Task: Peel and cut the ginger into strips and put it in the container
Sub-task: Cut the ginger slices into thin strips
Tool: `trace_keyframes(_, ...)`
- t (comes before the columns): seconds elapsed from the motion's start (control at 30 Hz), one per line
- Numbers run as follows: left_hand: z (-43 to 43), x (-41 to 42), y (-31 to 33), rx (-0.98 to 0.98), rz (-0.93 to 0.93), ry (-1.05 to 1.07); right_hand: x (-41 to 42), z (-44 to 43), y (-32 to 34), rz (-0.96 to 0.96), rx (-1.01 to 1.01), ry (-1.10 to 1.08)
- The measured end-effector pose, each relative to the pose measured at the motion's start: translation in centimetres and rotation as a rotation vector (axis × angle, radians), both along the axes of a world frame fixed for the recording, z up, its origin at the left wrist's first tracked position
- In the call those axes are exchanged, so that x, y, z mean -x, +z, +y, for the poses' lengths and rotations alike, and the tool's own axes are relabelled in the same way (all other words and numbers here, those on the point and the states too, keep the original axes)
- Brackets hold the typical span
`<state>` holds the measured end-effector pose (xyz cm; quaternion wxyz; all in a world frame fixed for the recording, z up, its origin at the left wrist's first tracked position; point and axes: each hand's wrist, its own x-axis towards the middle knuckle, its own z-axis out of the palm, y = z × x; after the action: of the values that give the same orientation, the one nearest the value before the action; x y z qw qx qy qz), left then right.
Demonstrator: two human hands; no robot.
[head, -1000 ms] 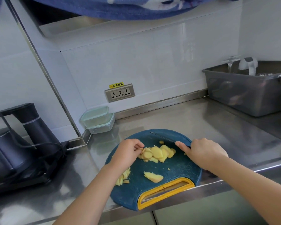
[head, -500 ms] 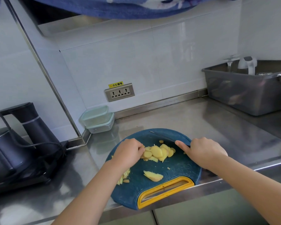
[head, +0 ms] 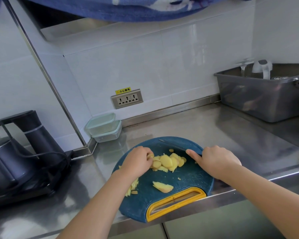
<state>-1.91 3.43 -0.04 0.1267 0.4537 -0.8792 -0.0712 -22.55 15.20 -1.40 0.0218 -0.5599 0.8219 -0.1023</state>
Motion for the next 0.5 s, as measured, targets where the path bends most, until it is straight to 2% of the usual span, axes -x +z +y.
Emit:
trace_keyframes(0.27,-2.5,-1.8,2.3,-0.089,0.439,0.216,0.0,-0.1,-0.2,-0.004,0.011,-0.004)
trace_keyframes(0.37,-3.8,-3.3,2.8,-0.202,0.504,0.241,0.1,-0.1,-0.2,-0.013,0.014,0.003)
trace_keyframes(0.5,-3.9,-3.6,2.5,-0.33,0.494,0.266,0.1,-0.1,-0.1,-0.012,0.01,0.006)
